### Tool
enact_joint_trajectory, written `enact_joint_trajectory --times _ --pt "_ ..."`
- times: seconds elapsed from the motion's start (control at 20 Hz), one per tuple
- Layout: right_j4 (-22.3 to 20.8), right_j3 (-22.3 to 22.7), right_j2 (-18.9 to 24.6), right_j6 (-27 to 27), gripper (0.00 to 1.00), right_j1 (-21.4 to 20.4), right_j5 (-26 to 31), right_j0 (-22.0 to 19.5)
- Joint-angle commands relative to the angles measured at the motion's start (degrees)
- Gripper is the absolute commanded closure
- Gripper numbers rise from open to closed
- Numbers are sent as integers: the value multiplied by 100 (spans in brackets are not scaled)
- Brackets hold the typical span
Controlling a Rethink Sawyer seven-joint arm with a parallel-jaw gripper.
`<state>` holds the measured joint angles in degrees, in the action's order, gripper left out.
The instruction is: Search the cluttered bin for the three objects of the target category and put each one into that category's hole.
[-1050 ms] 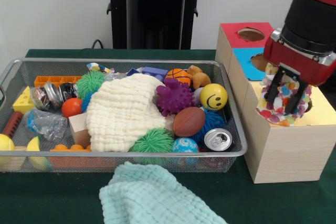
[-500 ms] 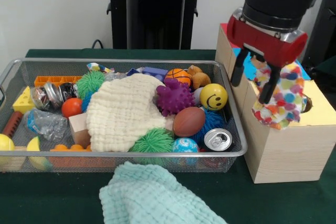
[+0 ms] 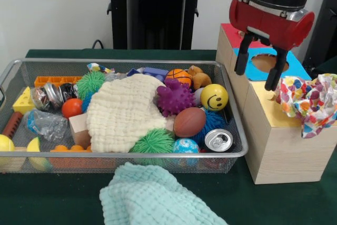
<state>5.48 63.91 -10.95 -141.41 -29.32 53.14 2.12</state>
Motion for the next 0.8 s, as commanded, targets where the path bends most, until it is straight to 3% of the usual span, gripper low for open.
enact_joint_trajectory --times 0.05,0.4,0.8 --pt "-258 659 664 656 100 123 590 -24" --pt "-358 759 687 619 100 81 390 -17" --pt "-371 596 739 431 100 29 791 11"
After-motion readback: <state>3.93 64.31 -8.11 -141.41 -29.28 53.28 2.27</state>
